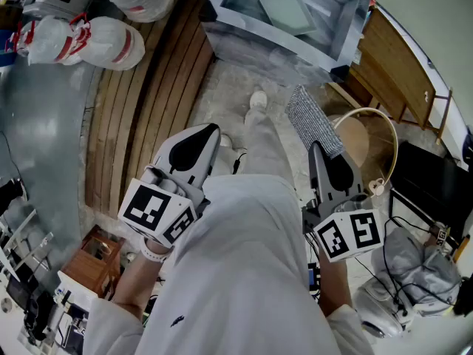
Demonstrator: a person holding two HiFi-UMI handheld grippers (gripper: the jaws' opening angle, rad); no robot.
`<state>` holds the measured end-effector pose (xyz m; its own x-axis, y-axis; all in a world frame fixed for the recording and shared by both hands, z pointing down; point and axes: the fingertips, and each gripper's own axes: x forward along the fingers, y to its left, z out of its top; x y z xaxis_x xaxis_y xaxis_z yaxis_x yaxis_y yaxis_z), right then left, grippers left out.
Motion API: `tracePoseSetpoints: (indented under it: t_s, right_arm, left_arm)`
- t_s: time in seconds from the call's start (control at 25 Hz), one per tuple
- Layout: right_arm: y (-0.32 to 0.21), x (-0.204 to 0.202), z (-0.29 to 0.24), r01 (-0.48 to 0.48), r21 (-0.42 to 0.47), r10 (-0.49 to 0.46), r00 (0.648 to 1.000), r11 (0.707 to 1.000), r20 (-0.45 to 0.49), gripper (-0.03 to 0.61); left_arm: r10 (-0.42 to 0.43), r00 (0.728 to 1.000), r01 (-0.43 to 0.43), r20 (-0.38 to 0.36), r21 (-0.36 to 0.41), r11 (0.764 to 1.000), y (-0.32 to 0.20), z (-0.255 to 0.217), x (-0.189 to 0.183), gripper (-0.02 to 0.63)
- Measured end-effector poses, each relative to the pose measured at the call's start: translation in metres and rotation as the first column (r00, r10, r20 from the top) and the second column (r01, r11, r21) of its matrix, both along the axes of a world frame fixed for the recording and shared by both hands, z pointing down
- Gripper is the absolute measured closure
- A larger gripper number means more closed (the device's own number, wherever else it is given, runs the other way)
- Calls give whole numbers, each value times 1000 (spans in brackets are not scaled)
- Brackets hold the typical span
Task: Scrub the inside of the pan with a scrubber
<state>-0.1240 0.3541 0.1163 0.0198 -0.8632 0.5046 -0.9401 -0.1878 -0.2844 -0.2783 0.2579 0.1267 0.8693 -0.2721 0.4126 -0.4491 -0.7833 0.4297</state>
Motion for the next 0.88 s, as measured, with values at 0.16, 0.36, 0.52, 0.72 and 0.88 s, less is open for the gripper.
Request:
tracePoseSetpoints:
  t_s: [0.16,0.36,0.52,0.72,0.88]
  right_arm:
    - [37,-15,-7,17,4,-17,1000,1000,-11,508]
    - [74,-13,-16,1,10,-1,1000,1000,1,508]
    - [94,11,-18,-11,33,11,1000,999,-5,509]
    - [113,44,-18,-12,50,11,999,999,32,509]
    - [121,78,-18,1,60,-3,999,998,39,508]
  left_arm:
    - [-30,999,30,13,24,999,36,-8,-15,609]
    - [-45,999,43,21,67,997,73,-25,-15,609]
    - [-68,997,65,28,81,995,90,-30,0,609]
    - [-86,996,81,39,110,991,110,-36,33,609]
    - [-117,991,109,59,128,986,118,-37,64,609]
